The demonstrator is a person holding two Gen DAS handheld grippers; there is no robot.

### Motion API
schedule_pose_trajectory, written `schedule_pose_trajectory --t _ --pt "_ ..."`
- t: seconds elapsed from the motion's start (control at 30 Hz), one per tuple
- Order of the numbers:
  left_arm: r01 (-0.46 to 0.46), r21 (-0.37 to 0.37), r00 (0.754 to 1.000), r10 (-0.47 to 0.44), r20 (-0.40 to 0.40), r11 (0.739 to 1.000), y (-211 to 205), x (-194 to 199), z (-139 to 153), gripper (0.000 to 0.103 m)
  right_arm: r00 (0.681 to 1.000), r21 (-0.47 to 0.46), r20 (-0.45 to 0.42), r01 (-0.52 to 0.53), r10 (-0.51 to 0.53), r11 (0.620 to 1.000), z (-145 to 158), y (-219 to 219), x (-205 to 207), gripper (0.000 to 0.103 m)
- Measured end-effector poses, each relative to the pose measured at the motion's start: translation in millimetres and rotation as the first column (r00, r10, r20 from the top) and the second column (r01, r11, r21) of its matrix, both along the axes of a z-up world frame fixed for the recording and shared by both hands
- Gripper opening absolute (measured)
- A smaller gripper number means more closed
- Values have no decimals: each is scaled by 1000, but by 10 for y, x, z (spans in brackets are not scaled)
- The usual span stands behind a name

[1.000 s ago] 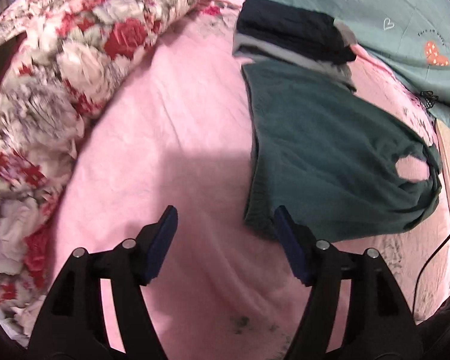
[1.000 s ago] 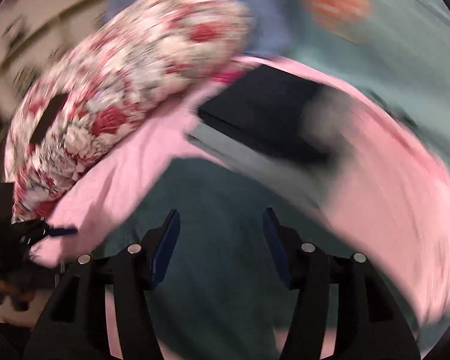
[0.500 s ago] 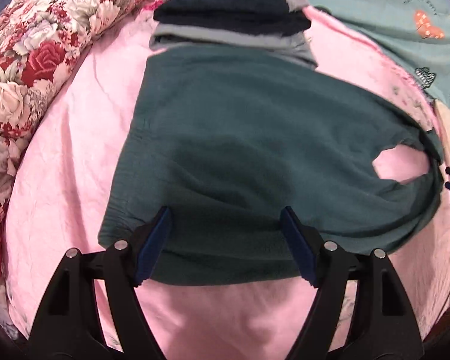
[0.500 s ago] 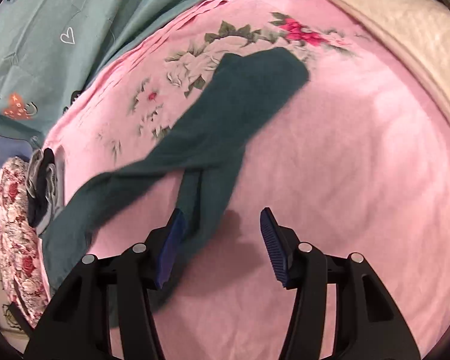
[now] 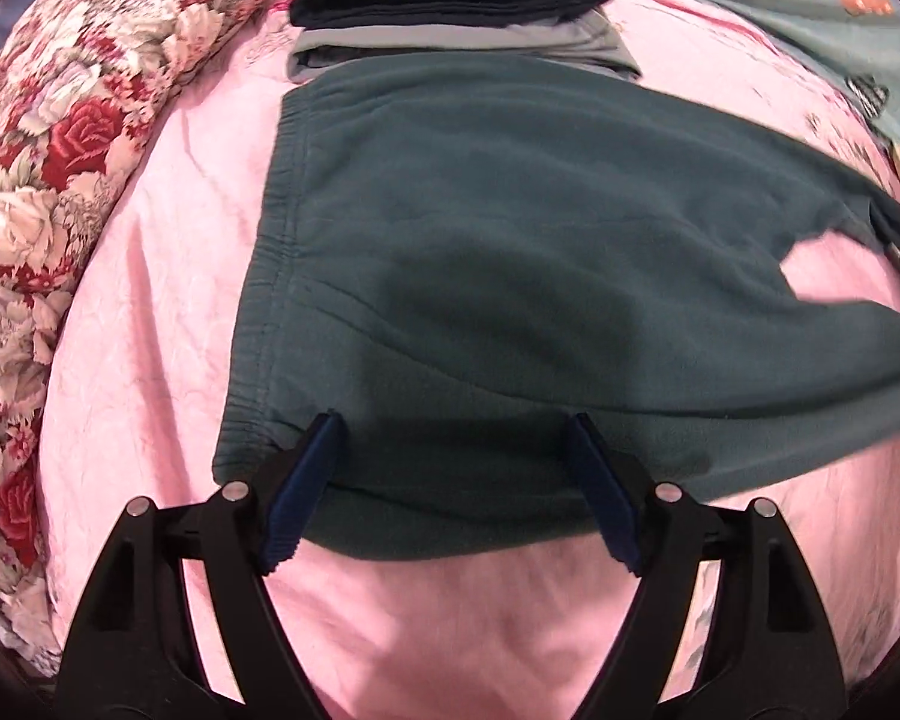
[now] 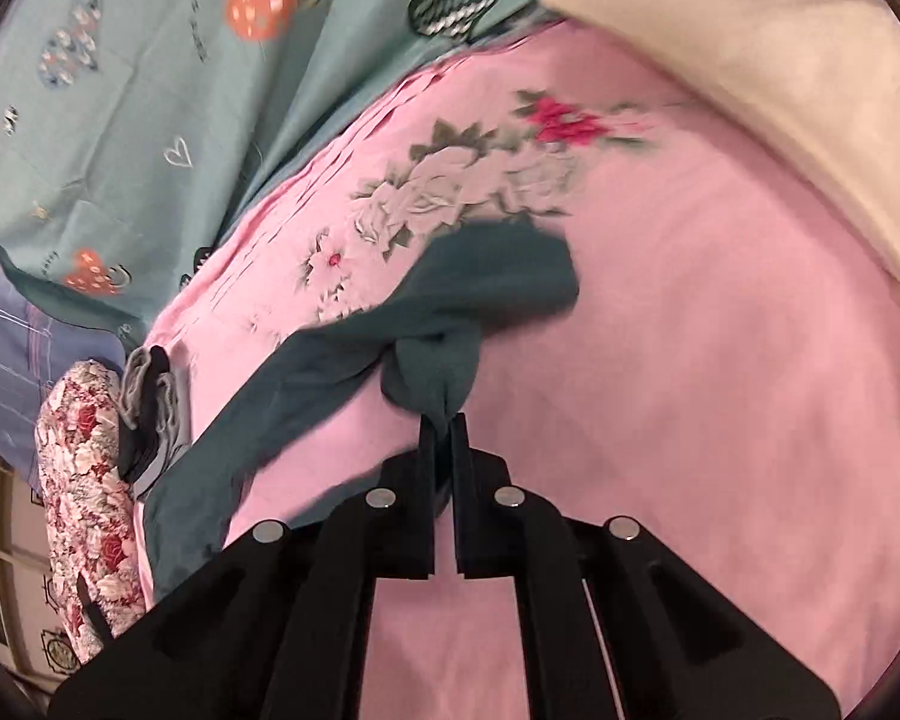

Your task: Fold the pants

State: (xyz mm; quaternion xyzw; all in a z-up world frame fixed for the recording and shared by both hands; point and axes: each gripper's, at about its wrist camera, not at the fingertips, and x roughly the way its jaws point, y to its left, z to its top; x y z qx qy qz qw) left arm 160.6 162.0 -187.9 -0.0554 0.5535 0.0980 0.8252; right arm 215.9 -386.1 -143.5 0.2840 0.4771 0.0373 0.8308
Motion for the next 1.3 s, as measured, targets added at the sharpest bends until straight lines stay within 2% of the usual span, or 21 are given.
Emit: schedule_pose_trajectory --t 0.07,0.13,0.2,0.27,0.33,0.37,0.47,0.57,0.63,0.67,0.7,0.77,0.83,0.87,0.9,0.93,0.97,1.03,1.13,1.2,1.3 --pt "18 13 1000 -18 -4 1000 -23 -35 -14 80 994 -58 -105 -38 31 998 -165 36 -353 12" --pt "24 14 1000 -24 -4 1000 -11 -62 -18 82 977 -121 -210 -61 34 991 -373 11 -689 13" --pt "25 12 1000 -25 -8 1000 0 -67 -9 82 974 -125 -228 -37 8 991 -429 -93 -902 13" --pt "21 18 1000 -21 -12 1000 -5 -65 8 82 982 -137 -186 -10 -16 991 -348 -179 -899 13" --pt "17 24 1000 -17 -16 1000 -24 -69 25 82 992 -167 -120 19 -40 986 -236 -257 -714 37" --pt "11 29 1000 -10 -17 1000 -35 -76 39 82 994 -160 -94 39 -55 986 -208 -303 -575 58" --pt "-8 31 1000 8 -15 999 -61 -116 97 82 994 -7 -102 38 -39 999 -339 -415 -83 59" --pt "-26 34 1000 26 -9 999 -100 -191 184 82 976 25 -218 14 -8 1000 -605 -423 395 57" --pt "-48 35 999 48 -2 998 -122 -262 253 82 960 6 -276 -54 54 998 -653 -373 631 42" --pt "-57 34 998 57 4 998 -129 -297 284 82 956 30 -269 -117 121 993 -600 -316 747 6" --pt "-67 37 998 66 9 997 -135 -328 313 82 959 20 -246 -141 141 990 -511 -297 816 5" --pt "-84 37 996 83 19 996 -162 -391 362 82 982 -7 -127 -140 138 990 -178 -345 1020 5" --pt "-92 34 996 92 17 995 -179 -417 388 83 999 13 32 -9 9 1000 141 -551 1255 5" --pt "-92 32 996 91 15 995 -189 -421 394 83 992 9 95 85 -85 996 261 -680 1354 12" --pt "-91 32 996 91 12 995 -203 -420 396 82 984 -27 103 146 -142 989 317 -745 1410 49" --pt "-88 36 996 88 8 995 -218 -416 401 82 977 -129 71 208 -200 970 380 -807 1471 67" --pt "-83 42 997 83 9 996 -234 -413 409 82 981 -174 51 195 -189 965 400 -790 1505 70" --pt "-76 63 997 75 16 995 -263 -411 418 85 999 -111 40 36 -31 993 400 -697 1407 69" --pt "-64 72 998 64 0 995 -314 -388 357 86 981 20 -71 -179 180 984 126 -411 1259 65" --pt "-58 70 998 59 -14 996 -343 -355 321 86 961 1 -130 -244 242 970 -60 -212 1223 55" --pt "-50 57 999 51 -3 997 -396 -323 352 86 944 -26 -198 -276 266 961 -222 -104 1190 52"
